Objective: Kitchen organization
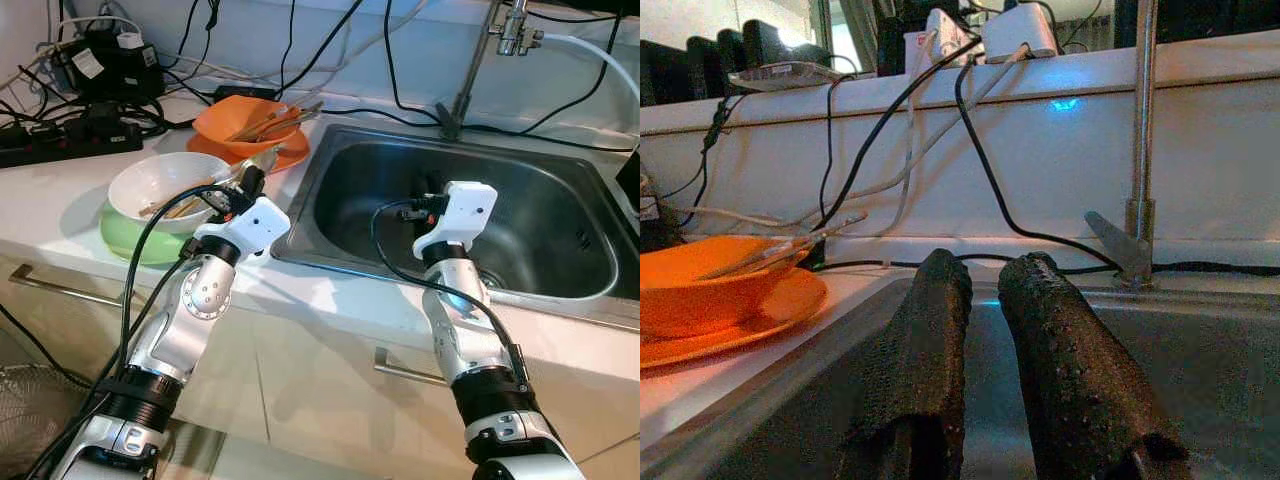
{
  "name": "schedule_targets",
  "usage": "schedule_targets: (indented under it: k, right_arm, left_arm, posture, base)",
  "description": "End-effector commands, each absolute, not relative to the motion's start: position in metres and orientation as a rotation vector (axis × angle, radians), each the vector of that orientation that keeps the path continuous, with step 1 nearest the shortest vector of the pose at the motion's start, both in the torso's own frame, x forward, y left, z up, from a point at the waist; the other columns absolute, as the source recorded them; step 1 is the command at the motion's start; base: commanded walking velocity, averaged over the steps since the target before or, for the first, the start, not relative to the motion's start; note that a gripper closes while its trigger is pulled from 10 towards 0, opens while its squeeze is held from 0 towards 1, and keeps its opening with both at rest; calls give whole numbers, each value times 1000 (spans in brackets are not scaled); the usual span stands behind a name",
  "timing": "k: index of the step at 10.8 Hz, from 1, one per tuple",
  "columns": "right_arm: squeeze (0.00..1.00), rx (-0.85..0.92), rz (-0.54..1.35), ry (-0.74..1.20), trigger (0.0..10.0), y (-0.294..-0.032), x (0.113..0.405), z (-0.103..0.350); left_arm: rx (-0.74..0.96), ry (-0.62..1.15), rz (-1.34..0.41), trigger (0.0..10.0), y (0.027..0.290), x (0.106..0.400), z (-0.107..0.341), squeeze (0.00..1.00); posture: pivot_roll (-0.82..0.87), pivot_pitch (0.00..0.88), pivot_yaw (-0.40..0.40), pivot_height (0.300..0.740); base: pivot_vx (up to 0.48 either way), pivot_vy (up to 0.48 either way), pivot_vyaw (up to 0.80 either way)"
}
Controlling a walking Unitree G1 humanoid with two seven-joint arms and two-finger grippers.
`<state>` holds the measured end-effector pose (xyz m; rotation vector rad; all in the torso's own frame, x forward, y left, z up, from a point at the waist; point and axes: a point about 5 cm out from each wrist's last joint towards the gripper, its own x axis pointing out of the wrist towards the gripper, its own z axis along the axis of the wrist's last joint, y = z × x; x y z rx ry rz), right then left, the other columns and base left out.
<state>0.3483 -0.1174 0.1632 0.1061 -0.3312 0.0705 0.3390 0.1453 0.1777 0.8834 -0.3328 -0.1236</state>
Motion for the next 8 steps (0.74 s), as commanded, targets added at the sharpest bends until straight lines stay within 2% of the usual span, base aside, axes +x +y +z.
schedule_targets:
  k: [1, 4, 5, 6, 8]
  right_arm:
    - [0, 117, 73, -347, 10000, -117, 350, 168]
    - [0, 116, 75, -342, 10000, -117, 350, 167]
    - [0, 118, 79, -341, 10000, -116, 351, 167]
    - [0, 119, 80, -340, 10000, -116, 351, 167]
    - [0, 121, 79, -339, 10000, -115, 351, 166]
  left_arm:
    - [868, -348, -123, 0, 143, 338, 182, 0]
    - [631, -562, -224, 0, 111, 326, 231, 0]
    - [618, -644, -209, 2745, 108, 323, 252, 0]
    - [648, -691, -210, 10000, 107, 320, 261, 0]
    - [713, -758, -204, 10000, 108, 316, 278, 0]
  posture:
    - [170, 0, -54, 740]
    - [175, 0, -59, 740]
    - [179, 0, -60, 740]
    - [179, 0, -60, 740]
    - [184, 0, -61, 740]
  base:
    - [0, 0, 0]
    - [0, 0, 0]
    - [0, 0, 0]
    - [0, 0, 0]
    - [0, 0, 0]
